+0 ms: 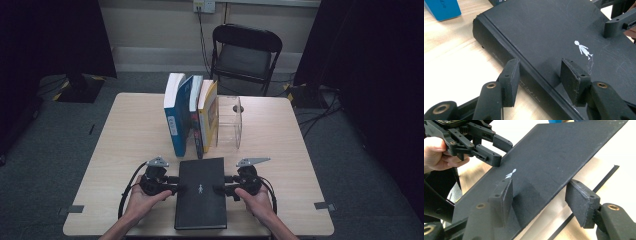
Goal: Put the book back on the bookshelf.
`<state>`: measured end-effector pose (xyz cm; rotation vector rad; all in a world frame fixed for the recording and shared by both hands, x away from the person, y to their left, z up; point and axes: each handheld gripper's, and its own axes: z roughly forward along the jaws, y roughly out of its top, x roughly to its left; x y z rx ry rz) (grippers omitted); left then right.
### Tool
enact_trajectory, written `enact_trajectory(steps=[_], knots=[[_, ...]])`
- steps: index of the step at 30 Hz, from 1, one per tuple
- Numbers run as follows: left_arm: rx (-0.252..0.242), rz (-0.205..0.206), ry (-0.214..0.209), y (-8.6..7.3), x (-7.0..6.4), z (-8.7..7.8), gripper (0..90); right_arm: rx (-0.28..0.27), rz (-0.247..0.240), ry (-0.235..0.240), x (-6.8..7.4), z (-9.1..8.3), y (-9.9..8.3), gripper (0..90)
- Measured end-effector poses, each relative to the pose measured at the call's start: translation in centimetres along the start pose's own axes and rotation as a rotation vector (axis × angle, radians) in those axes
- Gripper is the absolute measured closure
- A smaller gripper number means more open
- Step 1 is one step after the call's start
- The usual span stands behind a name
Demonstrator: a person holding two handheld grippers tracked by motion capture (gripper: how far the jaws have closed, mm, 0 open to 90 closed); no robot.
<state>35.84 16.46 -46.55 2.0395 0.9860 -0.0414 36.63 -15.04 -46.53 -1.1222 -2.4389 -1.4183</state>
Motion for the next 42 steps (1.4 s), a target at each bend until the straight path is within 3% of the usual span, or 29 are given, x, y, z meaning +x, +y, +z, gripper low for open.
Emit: enact_trajectory(steps=[9,16,19,23,26,28,31,36,41,42], knots=[[0.024,-0.005,-0.012,-0.1,0.2,-0.1,50.6,0.041,-0.002,-0.033,-0.2,1.2,-0.2,29.5],[0.036,0.006,-0.023,-0.4,-0.2,-0.2,50.1,0.041,-0.014,-0.059,-0.3,1.6,0.2,27.3],[0.022,-0.007,-0.025,-0.8,-0.4,-0.3,50.1,0.043,-0.018,-0.06,-0.4,1.7,0.2,26.8],[0.026,0.001,-0.012,-0.8,-0.6,-0.2,49.0,0.068,-0.009,-0.071,-0.9,2.1,0.1,22.4],[0.024,-0.002,-0.012,-0.8,-0.6,-0.2,48.6,0.083,-0.015,-0.07,-0.7,2.5,0.2,14.3],[0.026,0.0,-0.013,-0.8,-0.6,-0.2,48.6,0.084,-0.018,-0.074,-0.5,2.5,0.2,15.5],[0.022,-0.01,-0.019,-0.8,-0.5,-0.2,48.5,0.045,-0.009,-0.072,-0.6,1.8,0.4,26.7],[0.013,-0.037,-0.038,-0.8,-0.3,-0.2,48.0,-0.042,-0.026,-0.01,0.2,0.6,1.1,32.1],[0.012,-0.033,-0.034,-0.9,-0.4,-0.2,47.9,-0.02,-0.011,0.037,0.7,0.7,0.6,35.5],[0.014,-0.025,-0.031,-0.8,-0.5,-0.2,47.8,-0.012,-0.025,0.021,1.0,0.9,0.4,35.1]])
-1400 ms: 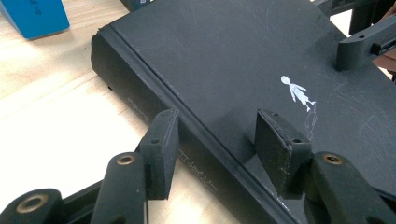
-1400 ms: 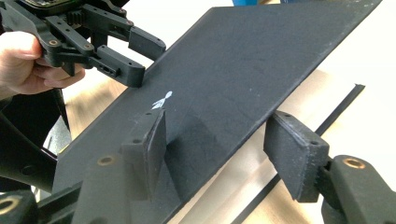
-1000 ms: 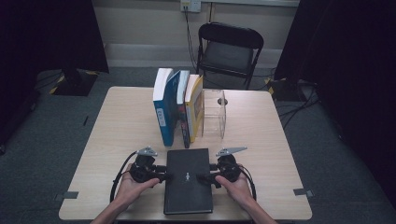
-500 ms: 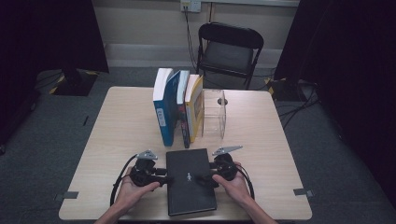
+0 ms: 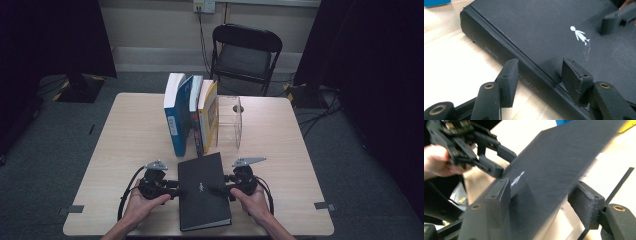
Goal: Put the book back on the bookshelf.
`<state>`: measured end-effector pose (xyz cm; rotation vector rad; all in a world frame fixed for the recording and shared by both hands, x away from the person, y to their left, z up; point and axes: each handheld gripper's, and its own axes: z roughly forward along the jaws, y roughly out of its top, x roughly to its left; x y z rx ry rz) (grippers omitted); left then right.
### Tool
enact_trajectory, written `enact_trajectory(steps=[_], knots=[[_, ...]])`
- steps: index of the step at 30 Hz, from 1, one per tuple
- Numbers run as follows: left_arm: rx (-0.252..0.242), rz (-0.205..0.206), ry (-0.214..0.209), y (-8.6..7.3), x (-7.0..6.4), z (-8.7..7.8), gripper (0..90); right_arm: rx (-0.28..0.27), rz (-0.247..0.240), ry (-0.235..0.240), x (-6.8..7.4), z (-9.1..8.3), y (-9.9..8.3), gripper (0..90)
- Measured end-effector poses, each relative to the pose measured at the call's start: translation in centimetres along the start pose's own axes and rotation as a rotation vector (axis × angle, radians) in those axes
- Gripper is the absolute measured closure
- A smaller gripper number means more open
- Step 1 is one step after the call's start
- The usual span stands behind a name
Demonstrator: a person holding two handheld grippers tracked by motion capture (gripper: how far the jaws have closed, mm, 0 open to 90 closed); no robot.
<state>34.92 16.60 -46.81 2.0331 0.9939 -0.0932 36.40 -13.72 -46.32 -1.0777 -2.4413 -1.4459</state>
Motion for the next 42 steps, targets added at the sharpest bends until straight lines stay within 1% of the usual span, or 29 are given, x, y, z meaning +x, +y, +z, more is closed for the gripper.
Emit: enact_trajectory(steps=[1,3,5,8,13,19,21,22,23,25,27,29,30,32,33,35,36,37,40,42], knots=[[-0.001,0.0,-0.001,0.0,0.0,0.0,47.6,0.011,-0.003,0.001,0.1,0.1,0.0,35.0],[-0.001,0.002,0.0,0.0,0.0,0.0,47.5,0.022,0.009,0.008,0.0,0.2,0.1,34.5],[0.004,0.014,0.001,0.0,0.0,0.0,47.3,0.031,0.019,0.014,-0.3,0.5,0.0,33.3],[0.006,0.013,-0.002,0.1,0.1,0.0,47.3,0.042,0.031,0.037,-0.7,1.2,0.1,32.0],[0.009,0.013,-0.002,0.1,0.1,0.0,47.4,0.061,0.035,0.045,-0.9,2.4,0.8,28.9],[0.009,0.012,-0.002,0.1,0.1,0.0,47.4,0.064,0.043,0.048,-1.1,3.1,1.3,28.7],[0.004,0.013,0.002,0.1,0.1,0.0,47.1,0.057,0.051,0.05,-1.2,3.4,1.5,28.9],[0.001,0.011,0.006,0.2,0.1,0.1,46.8,0.053,0.052,0.051,-1.3,3.5,1.6,29.1],[0.004,0.017,0.008,0.2,0.2,0.1,46.6,0.051,0.056,0.054,-1.5,3.6,1.7,29.9],[-0.002,0.013,0.01,0.3,0.3,0.1,46.6,0.036,0.079,0.06,-2.0,3.9,2.0,31.4],[-0.002,0.01,0.013,0.2,0.4,0.0,47.2,0.026,0.098,0.078,-2.4,4.1,2.3,34.6],[-0.006,0.007,0.012,0.2,0.4,0.0,48.5,0.036,0.079,0.076,-2.4,4.1,2.2,36.4],[-0.008,0.006,0.013,0.2,0.4,0.0,48.5,0.033,0.082,0.088,-2.5,4.0,2.3,39.2],[-0.022,-0.004,0.011,0.2,0.4,0.1,48.3,0.032,0.084,0.092,-2.4,3.8,2.4,41.8],[-0.029,-0.01,0.016,0.2,0.4,0.1,47.2,0.03,0.081,0.091,-2.3,3.7,2.4,43.0],[-0.035,-0.025,0.023,0.3,0.5,0.2,43.4,0.019,0.089,0.088,-2.2,3.6,2.4,45.3],[-0.035,-0.029,0.035,0.3,0.5,0.3,42.1,0.015,0.093,0.088,-2.1,3.5,2.4,46.1],[-0.038,-0.037,0.031,0.3,0.5,0.3,39.8,0.01,0.094,0.087,-2.0,3.4,2.4,47.0],[-0.048,-0.082,0.01,0.2,1.1,0.4,32.0,-0.006,0.09,0.088,-1.8,3.2,2.3,49.2],[-0.052,-0.107,0.009,0.2,1.4,0.4,27.8,-0.011,0.085,0.099,-1.6,3.0,2.3,50.7]])
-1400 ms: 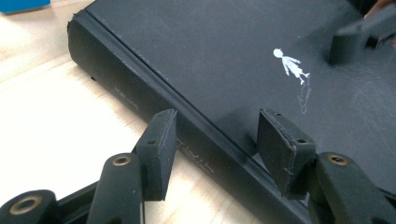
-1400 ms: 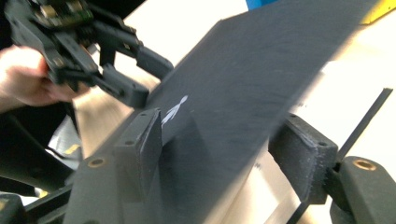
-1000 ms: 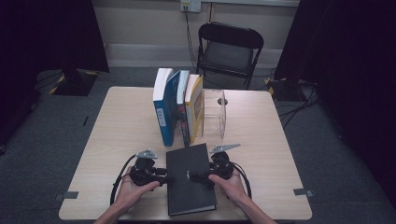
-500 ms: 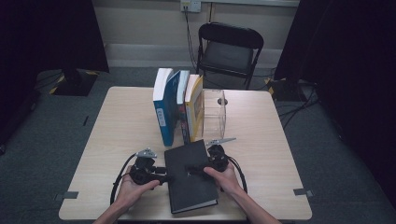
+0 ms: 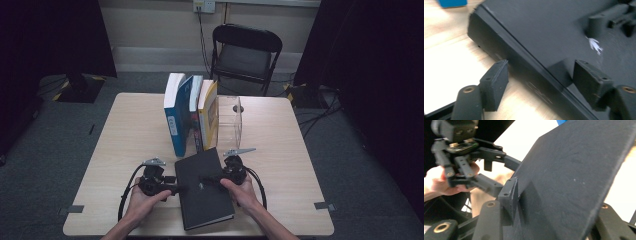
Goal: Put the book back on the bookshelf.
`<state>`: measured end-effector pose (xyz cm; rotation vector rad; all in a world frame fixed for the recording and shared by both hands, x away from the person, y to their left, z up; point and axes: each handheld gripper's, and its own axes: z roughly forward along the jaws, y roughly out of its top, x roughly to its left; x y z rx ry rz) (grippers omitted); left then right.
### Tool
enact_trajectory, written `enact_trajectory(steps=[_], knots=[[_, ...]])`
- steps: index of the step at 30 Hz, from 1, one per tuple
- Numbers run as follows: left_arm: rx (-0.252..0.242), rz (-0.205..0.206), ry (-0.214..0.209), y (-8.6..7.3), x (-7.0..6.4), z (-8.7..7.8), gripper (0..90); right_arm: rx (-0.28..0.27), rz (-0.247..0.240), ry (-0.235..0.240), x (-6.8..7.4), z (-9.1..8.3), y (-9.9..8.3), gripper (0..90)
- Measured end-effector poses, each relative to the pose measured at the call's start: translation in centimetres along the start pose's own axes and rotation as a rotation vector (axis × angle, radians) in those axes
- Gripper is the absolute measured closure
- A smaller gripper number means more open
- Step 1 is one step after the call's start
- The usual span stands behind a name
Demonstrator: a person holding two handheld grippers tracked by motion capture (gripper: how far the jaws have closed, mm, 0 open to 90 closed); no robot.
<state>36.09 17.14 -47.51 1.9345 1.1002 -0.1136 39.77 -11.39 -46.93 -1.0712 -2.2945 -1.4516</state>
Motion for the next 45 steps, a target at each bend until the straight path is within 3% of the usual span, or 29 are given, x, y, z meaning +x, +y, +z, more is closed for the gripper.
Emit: enact_trajectory(steps=[6,9,12,17,20,26,29,36,41,45], knots=[[-0.015,-0.056,-0.048,0.0,0.6,0.1,22.6,-0.029,-0.019,0.01,0.6,-0.5,-0.2,52.9],[-0.021,-0.063,-0.074,-0.1,0.5,0.1,20.1,-0.052,-0.027,0.015,1.0,-0.9,-0.4,54.1],[-0.039,-0.041,-0.071,-0.1,0.0,0.1,19.8,-0.067,-0.043,0.005,1.5,-1.5,-0.5,54.2],[-0.044,-0.059,-0.131,0.0,-0.1,0.5,17.1,-0.09,-0.077,-0.007,2.4,-2.6,-0.8,55.5],[-0.042,-0.099,-0.203,0.2,0.2,0.9,17.8,-0.102,-0.093,0.002,2.7,-3.2,-0.8,57.7],[-0.06,-0.095,-0.246,0.7,-0.4,1.2,16.2,-0.122,-0.11,0.008,3.2,-4.1,-0.9,60.9],[-0.063,-0.071,-0.289,1.4,-0.7,1.3,13.6,-0.139,-0.126,0.021,3.8,-4.5,-0.8,64.2],[-0.103,0.004,-0.289,2.0,-1.6,0.3,16.3,-0.175,-0.16,0.055,4.4,-5.4,-0.4,68.5],[-0.187,0.055,-0.288,2.8,-2.5,-1.4,20.9,-0.228,-0.231,0.058,5.8,-6.2,0.2,72.1],[-0.22,0.105,-0.282,3.3,-3.2,-2.5,22.7,-0.258,-0.301,0.041,7.1,-6.7,0.4,72.9]])
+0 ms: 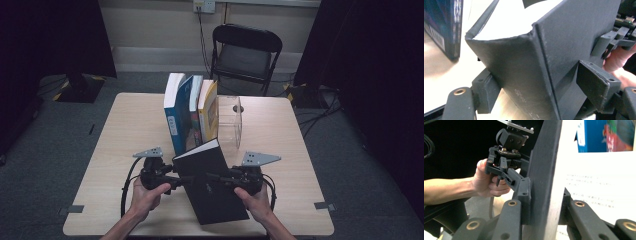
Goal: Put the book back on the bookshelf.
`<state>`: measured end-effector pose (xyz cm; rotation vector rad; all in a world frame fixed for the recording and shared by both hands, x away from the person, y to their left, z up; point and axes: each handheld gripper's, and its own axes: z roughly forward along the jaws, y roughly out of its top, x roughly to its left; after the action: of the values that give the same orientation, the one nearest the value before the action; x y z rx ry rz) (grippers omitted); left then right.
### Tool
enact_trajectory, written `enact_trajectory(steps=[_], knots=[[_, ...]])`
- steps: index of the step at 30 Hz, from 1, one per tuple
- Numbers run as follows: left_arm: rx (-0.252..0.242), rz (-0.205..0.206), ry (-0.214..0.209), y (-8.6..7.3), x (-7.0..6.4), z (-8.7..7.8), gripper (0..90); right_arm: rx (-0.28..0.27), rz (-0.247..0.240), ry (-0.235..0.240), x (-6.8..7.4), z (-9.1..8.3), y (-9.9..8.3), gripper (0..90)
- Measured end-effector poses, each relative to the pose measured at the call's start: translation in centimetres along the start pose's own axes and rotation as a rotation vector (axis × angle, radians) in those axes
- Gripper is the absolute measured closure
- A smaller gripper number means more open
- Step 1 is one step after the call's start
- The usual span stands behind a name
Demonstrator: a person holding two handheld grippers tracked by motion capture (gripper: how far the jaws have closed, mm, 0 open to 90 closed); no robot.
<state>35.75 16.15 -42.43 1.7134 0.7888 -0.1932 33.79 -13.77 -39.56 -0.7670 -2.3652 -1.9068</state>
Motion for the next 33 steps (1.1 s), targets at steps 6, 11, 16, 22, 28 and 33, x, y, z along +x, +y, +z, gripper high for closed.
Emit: enact_trajectory(steps=[6,11,16,22,28,33], knots=[[-0.03,0.09,0.02,0.5,-1.8,0.0,28.2,0.001,-0.016,0.017,0.2,-0.4,0.3,73.0],[-0.043,0.123,0.008,1.0,-2.9,0.5,32.2,0.012,-0.018,0.019,0.3,-1.8,0.0,72.3],[-0.046,0.203,0.016,1.8,-3.9,1.0,32.6,-0.012,-0.046,0.032,0.3,-2.5,0.2,74.2],[-0.036,0.246,0.022,1.2,-4.3,1.5,34.9,-0.004,-0.059,0.04,0.0,-3.2,-0.1,72.5],[-0.027,0.29,0.018,1.1,-5.2,1.6,39.1,0.023,-0.074,0.025,0.0,-4.1,-0.7,67.8],[-0.018,0.333,0.01,0.8,-6.3,2.0,40.3,0.043,-0.075,0.002,0.3,-5.2,-1.4,59.9]])
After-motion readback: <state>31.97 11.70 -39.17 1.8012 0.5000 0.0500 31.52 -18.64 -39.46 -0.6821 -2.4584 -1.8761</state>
